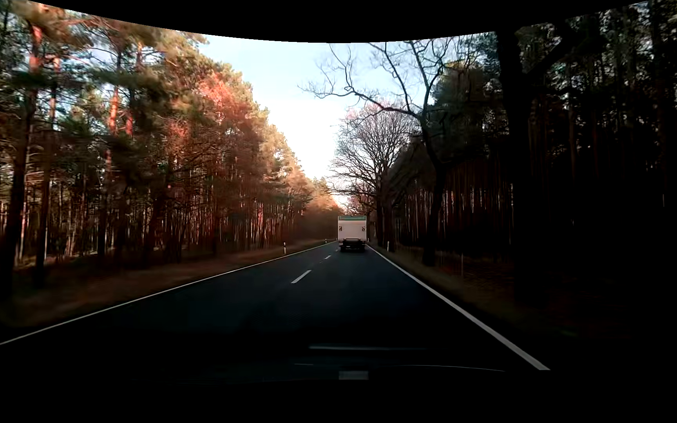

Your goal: Follow the waypoints while adhering to traffic rules and regulations

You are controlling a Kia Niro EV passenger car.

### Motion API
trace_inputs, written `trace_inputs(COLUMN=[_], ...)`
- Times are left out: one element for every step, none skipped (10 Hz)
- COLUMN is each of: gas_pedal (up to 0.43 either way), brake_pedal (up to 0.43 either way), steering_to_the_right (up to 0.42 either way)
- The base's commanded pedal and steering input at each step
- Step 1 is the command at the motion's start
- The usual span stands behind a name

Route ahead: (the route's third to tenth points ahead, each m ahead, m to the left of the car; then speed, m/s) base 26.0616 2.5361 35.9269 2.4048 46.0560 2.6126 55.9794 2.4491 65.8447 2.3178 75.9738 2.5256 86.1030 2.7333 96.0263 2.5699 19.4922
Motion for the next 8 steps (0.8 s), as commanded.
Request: trace_inputs(gas_pedal=[0.130,0.130,0.118,0.118,0.118,0.118,0.118,0.118], brake_pedal=[0.000,0.000,0.000,0.000,0.000,0.000,0.000,0.000], steering_to_the_right=[0.000,-0.001,0.000,0.000,-0.001,0.000,0.000,-0.001])
